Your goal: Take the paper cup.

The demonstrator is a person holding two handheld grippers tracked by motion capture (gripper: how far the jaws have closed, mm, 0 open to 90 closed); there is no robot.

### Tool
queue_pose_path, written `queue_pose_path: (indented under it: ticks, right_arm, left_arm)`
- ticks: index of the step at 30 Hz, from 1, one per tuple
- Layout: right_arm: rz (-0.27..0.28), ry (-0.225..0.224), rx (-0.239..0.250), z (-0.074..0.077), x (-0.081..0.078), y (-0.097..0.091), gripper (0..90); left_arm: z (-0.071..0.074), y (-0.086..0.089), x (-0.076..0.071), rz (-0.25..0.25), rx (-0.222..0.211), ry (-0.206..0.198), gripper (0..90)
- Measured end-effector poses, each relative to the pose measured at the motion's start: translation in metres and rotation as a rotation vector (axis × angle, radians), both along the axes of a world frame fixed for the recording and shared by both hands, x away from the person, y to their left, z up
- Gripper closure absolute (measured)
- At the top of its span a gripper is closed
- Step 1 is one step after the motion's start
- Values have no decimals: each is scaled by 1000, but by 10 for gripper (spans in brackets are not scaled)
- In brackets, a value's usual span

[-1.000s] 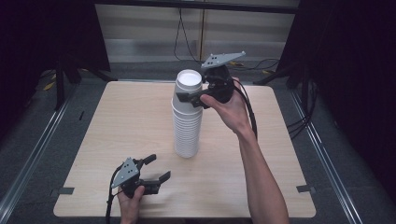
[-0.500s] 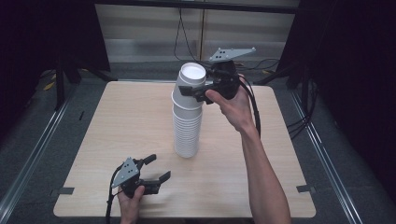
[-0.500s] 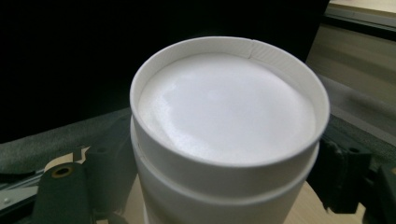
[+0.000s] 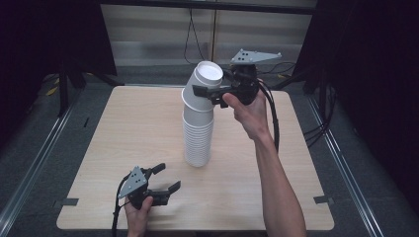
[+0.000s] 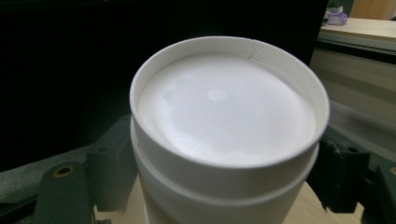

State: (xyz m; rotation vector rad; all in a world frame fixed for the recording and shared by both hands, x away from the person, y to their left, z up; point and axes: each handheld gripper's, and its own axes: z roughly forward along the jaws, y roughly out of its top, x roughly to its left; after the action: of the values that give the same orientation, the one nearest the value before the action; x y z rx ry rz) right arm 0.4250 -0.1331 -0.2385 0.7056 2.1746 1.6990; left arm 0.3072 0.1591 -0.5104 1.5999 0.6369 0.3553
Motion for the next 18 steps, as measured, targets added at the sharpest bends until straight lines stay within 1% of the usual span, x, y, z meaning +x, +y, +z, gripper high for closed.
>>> queue_pose_path:
  ticks: [1, 4, 6, 8, 10, 11, 12, 13, 14, 16, 18]
  right_arm:
    - [4, -3, 16, 0, -1, -3, 211]
    - [1, -10, 36, -1, -1, -6, 212]
    - [-2, -12, 50, -2, -2, -8, 213]
    - [0, -17, 64, -2, -2, -10, 213]
    - [3, -22, 83, -1, -3, -12, 214]
    - [-2, -24, 88, -1, -4, -12, 215]
    - [-1, -26, 89, -1, -4, -13, 215]
    - [5, -26, 93, -1, -5, -13, 215]
    - [4, -29, 98, -1, -5, -14, 215]
    - [7, -32, 109, 0, -6, -15, 215]
    - [4, -38, 121, 0, -8, -16, 215]
  left_arm:
    - [0, 1, 0, 0, 7, -4, 157]
    - [0, 0, 0, 5, 1, 2, 157]
    - [0, 1, 1, 7, 13, -8, 157]
    - [0, 1, 1, 5, 15, -7, 157]
    - [0, 1, 1, 5, 8, -3, 157]
    - [0, 0, 0, 1, 2, 3, 157]
    - [0, 1, 1, 0, 7, -1, 157]
    - [0, 0, 1, -3, 4, 4, 157]
    - [0, 1, 1, -1, 14, -5, 157]
    - [0, 0, 0, -1, 3, 6, 157]
    - [0, 1, 1, -3, 9, -1, 157]
